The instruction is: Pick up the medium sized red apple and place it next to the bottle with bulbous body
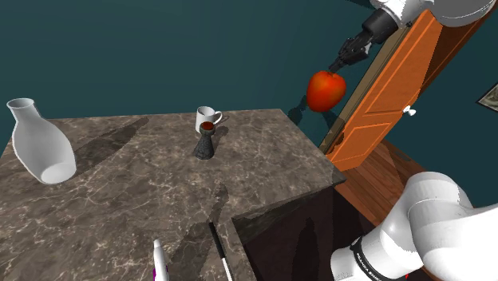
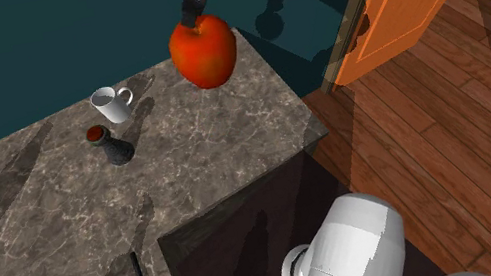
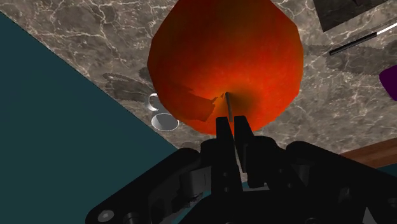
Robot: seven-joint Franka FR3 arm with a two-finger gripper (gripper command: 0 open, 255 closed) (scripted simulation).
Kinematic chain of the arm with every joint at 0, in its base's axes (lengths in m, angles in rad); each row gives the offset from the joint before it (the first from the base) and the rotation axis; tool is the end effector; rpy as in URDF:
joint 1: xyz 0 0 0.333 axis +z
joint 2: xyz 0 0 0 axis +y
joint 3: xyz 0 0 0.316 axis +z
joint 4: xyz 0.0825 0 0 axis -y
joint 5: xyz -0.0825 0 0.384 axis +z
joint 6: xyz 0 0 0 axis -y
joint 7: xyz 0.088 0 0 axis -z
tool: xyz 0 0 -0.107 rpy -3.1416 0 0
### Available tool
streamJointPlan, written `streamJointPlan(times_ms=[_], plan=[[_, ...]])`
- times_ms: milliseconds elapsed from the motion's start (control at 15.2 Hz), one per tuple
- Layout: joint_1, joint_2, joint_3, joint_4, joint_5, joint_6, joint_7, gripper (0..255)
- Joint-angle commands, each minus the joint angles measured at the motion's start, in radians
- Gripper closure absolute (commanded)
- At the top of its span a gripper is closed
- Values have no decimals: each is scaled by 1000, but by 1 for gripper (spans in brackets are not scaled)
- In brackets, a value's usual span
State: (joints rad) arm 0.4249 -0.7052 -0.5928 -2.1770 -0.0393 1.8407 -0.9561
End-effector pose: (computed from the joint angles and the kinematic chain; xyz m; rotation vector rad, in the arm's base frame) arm 0.3763 -0.1348 0.6235 -2.6609 -1.2201 -0.5949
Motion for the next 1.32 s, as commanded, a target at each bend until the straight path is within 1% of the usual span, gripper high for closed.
streamJointPlan(times_ms=[0, 66, 396, 660, 990, 1254], plan=[[4, 5, 5, 32, 4, -27, 6, 255], [5, 7, 6, 40, 5, -33, 7, 255], [36, 37, 97, 12, 40, 30, 108, 255], [67, 80, 163, 10, 68, 79, 186, 255], [109, 154, 238, 35, 100, 136, 277, 255], [143, 228, 292, 76, 122, 175, 348, 255]])
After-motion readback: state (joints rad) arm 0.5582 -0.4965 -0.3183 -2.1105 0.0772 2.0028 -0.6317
